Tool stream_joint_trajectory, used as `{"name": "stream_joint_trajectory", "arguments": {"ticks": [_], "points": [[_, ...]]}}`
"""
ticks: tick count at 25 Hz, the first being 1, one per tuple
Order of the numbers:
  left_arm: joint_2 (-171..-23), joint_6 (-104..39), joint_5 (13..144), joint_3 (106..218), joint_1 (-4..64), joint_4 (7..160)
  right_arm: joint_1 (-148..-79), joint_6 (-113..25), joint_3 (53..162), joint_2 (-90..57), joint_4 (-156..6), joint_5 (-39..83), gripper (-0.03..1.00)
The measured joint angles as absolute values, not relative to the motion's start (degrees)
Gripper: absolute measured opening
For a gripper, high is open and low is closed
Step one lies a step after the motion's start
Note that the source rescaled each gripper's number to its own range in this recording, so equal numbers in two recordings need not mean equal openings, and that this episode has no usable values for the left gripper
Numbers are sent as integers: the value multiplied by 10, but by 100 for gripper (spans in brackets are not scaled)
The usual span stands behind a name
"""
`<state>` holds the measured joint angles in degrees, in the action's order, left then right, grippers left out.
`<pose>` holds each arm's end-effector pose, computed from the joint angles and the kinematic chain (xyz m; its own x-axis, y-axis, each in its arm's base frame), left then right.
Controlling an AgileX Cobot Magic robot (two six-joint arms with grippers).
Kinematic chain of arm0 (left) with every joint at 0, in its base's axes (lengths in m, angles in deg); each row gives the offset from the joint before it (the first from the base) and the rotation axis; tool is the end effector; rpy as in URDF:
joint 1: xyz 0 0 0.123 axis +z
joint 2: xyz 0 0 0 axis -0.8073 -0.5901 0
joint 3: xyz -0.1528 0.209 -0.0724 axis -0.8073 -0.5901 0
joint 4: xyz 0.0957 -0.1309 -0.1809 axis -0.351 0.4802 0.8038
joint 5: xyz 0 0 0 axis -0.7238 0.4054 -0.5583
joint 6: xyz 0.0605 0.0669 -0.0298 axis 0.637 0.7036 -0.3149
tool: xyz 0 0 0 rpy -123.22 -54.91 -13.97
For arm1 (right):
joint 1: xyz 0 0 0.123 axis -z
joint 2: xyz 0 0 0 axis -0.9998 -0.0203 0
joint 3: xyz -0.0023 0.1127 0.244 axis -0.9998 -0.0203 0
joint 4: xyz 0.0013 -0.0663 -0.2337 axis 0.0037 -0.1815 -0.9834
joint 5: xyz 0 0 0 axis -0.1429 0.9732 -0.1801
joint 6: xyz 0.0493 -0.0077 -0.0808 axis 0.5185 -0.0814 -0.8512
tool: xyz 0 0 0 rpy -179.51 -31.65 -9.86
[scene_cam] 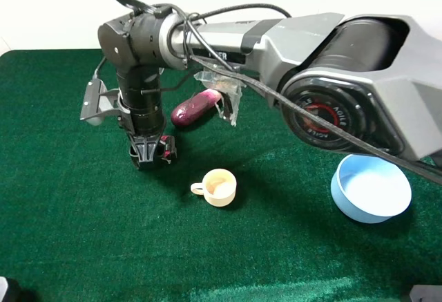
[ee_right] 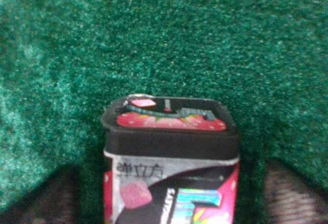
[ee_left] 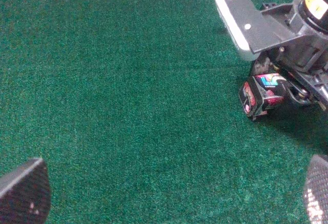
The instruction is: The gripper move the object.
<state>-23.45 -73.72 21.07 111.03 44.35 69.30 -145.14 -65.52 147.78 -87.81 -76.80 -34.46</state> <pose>0.0060 -0.0002 0.2709 -0.4616 -0.0464 -0.8859 0.1024 0.9892 -0.1051 0.2602 0.4067 0.0912 0.1484 -0.9808 -0.1261 -0.9883 -0.1517 0.0169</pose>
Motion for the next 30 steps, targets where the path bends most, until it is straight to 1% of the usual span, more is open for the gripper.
{"name": "stream_joint_trajectory", "arguments": {"ticks": [1,2,3,5,9,16,20,23,26,30], "points": [[-234,-737,211,1110,444,693,-1451,-652,1478,-876,-770,-345,83],[-234,-737,211,1110,444,693,-1451,-648,1478,-873,-773,-345,89],[-234,-737,211,1110,444,693,-1451,-643,1478,-869,-779,-346,94],[-234,-737,211,1110,444,693,-1451,-636,1478,-861,-790,-348,97],[-234,-737,211,1110,444,693,-1451,-620,1478,-830,-804,-361,100],[-234,-737,211,1110,444,693,-1451,-560,1478,-762,-829,-377,100],[-234,-737,211,1110,444,693,-1450,-541,1443,-706,-834,-377,100],[-234,-737,211,1110,444,693,-1440,-536,1383,-649,-837,-377,100],[-234,-737,211,1110,444,693,-1423,-521,1292,-580,-839,-367,100],[-234,-737,211,1110,444,693,-1397,-489,1150,-464,-840,-298,100]]}}
